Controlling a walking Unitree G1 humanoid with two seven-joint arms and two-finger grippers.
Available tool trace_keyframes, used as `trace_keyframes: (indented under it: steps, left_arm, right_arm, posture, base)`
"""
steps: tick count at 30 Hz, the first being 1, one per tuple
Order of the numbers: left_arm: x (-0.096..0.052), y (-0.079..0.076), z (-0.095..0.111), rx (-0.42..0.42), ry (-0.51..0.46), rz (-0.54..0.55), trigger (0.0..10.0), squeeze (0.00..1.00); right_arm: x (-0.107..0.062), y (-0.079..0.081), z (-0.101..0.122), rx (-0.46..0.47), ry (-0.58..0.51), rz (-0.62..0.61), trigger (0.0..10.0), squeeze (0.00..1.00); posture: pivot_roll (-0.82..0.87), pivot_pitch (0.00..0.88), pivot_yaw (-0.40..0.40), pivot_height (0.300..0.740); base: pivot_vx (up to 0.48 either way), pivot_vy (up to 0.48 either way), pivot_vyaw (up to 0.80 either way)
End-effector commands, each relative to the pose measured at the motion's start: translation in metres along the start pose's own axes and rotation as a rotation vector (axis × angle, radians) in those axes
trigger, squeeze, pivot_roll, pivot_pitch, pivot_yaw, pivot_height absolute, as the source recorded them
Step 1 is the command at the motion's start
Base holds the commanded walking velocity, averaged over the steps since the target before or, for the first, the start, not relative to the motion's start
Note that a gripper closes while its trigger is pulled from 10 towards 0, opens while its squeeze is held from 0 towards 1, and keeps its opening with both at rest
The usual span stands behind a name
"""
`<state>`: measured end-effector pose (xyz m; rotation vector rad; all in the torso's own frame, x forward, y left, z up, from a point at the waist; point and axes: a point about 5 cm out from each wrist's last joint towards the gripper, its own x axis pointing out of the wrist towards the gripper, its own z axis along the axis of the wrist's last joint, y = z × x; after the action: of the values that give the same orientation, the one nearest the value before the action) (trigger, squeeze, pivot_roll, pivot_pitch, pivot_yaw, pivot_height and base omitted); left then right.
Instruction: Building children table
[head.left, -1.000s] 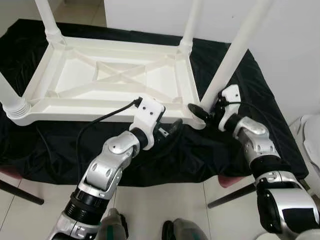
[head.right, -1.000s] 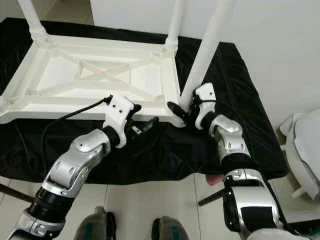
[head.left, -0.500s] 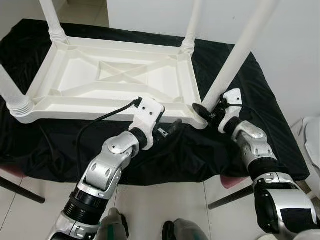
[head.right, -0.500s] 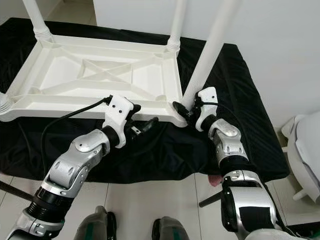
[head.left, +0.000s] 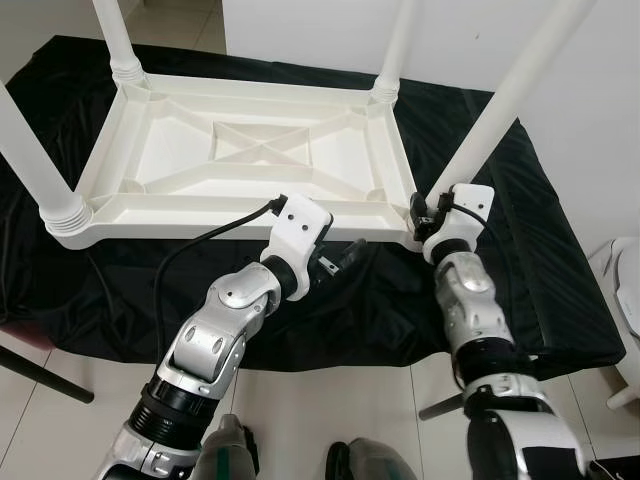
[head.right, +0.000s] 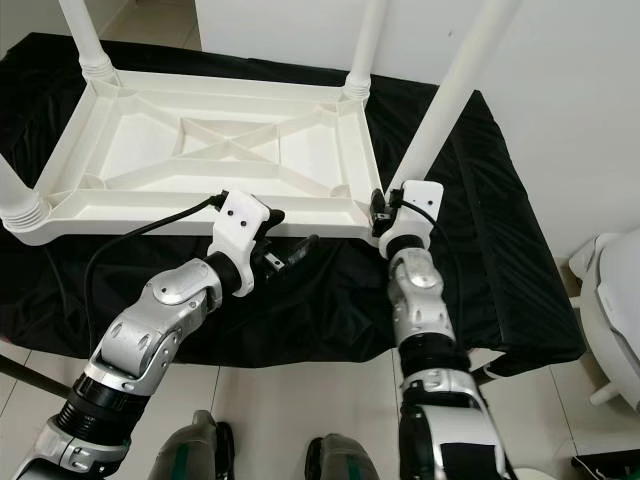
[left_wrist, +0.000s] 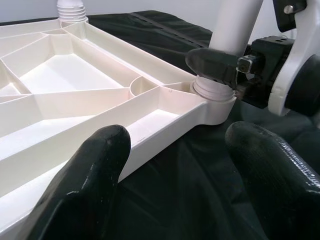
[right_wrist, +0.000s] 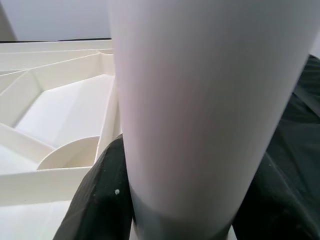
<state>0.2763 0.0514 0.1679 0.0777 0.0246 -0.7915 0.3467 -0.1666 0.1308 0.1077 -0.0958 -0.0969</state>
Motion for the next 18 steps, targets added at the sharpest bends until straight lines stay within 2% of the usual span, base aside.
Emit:
trace_keyframes:
  steps: [1,2,3,6,7,8,9,10,11,12,18]
  left_arm:
    - [0.002,-0.004,-0.003,-0.005,0.015,-0.038,10.0,0.0]
    - [0.002,-0.004,-0.003,-0.005,0.015,-0.038,10.0,0.0]
    - [0.002,-0.004,-0.003,-0.008,0.013,-0.036,10.0,0.0]
    - [0.004,-0.003,-0.002,-0.012,0.009,-0.031,10.0,0.0]
    - [0.005,-0.002,-0.002,-0.018,0.006,-0.01,10.0,0.0]
    - [0.006,0.0,-0.003,-0.026,0.01,0.009,10.0,0.0]
    - [0.006,0.0,-0.003,-0.026,0.01,0.009,10.0,0.0]
    - [0.005,0.002,-0.005,-0.038,0.014,0.022,10.0,0.0]
    - [0.005,0.002,-0.005,-0.038,0.014,0.022,10.0,0.0]
    - [0.005,0.004,-0.006,-0.046,0.02,0.038,10.0,0.0]
    - [0.002,0.012,-0.011,-0.111,0.029,0.086,10.0,0.0]
  right_arm:
    - [-0.005,-0.008,-0.006,0.021,0.028,-0.152,0.0,0.0]
    - [-0.005,-0.008,-0.006,0.021,0.028,-0.152,0.0,0.0]
    - [-0.006,-0.001,-0.006,0.013,0.033,-0.161,0.0,0.0]
    - [-0.006,0.0,-0.006,0.003,0.031,-0.156,0.0,0.0]
    - [-0.005,-0.009,-0.005,-0.019,0.042,-0.17,0.0,0.0]
    - [-0.005,-0.012,-0.005,-0.031,0.046,-0.167,7.8,0.0]
    - [-0.005,-0.012,-0.005,-0.031,0.046,-0.167,7.8,0.0]
    - [-0.005,-0.013,-0.004,-0.039,0.047,-0.163,10.0,0.0]
    - [-0.005,-0.013,-0.004,-0.039,0.047,-0.163,10.0,0.0]
    - [-0.005,-0.011,-0.002,-0.016,0.032,-0.134,10.0,1.0]
    - [-0.005,-0.013,0.003,0.008,-0.002,-0.115,10.0,1.0]
  posture:
    - [-0.11,0.044,-0.051,0.74]
    - [-0.11,0.044,-0.051,0.74]
    - [-0.11,0.043,-0.05,0.74]
    - [-0.11,0.037,-0.055,0.74]
    - [-0.11,0.032,-0.059,0.74]
    - [-0.12,0.023,-0.063,0.74]
    - [-0.12,0.023,-0.063,0.74]
    - [-0.12,0.023,-0.063,0.74]
    - [-0.12,0.023,-0.063,0.74]
    - [-0.12,0.022,-0.064,0.74]
    - [-0.12,0.012,-0.054,0.74]
  base:
    - [0.0,0.0,0.0]
    - [0.0,0.0,0.0]
    - [0.0,0.0,0.0]
    - [0.0,0.0,0.0]
    - [0.0,0.0,0.0]
    - [0.0,0.0,0.0]
    - [0.0,0.0,0.0]
    - [0.0,0.0,0.0]
    - [0.0,0.0,0.0]
    - [0.0,0.0,0.0]
    - [0.0,0.0,0.0]
